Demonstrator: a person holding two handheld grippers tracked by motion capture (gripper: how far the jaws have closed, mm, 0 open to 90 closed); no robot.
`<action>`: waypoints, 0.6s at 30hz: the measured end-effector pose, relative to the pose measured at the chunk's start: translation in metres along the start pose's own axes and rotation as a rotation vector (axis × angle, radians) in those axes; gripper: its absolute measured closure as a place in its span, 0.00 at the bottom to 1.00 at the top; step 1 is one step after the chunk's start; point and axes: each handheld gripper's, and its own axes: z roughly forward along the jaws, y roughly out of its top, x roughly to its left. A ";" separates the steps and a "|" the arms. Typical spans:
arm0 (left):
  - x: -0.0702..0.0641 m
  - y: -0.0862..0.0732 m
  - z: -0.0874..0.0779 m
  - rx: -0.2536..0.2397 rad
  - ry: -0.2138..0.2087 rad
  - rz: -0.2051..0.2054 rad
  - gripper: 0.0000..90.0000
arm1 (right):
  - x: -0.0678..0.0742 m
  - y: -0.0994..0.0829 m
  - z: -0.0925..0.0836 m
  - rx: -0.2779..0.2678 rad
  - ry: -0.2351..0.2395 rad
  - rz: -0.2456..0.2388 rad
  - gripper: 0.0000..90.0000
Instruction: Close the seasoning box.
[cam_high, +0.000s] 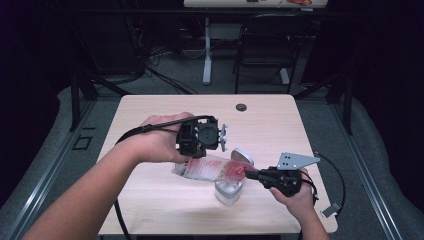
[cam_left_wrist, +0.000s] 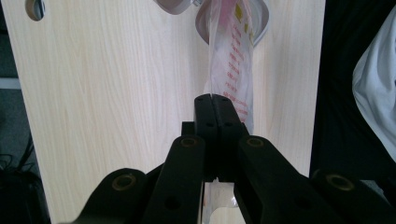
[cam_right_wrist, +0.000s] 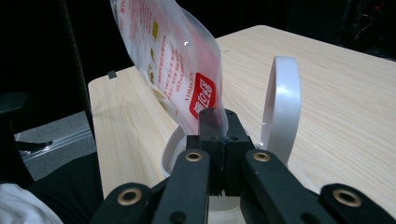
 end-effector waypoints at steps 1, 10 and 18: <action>0.000 0.001 -0.001 0.007 0.002 0.002 1.00 | 0.000 0.000 0.000 -0.002 0.001 0.001 1.00; -0.001 0.003 -0.007 0.008 0.024 0.006 1.00 | 0.002 0.002 -0.001 -0.015 0.001 -0.002 1.00; -0.001 0.001 -0.010 0.012 0.026 0.002 1.00 | 0.004 0.003 0.001 -0.031 0.001 0.003 1.00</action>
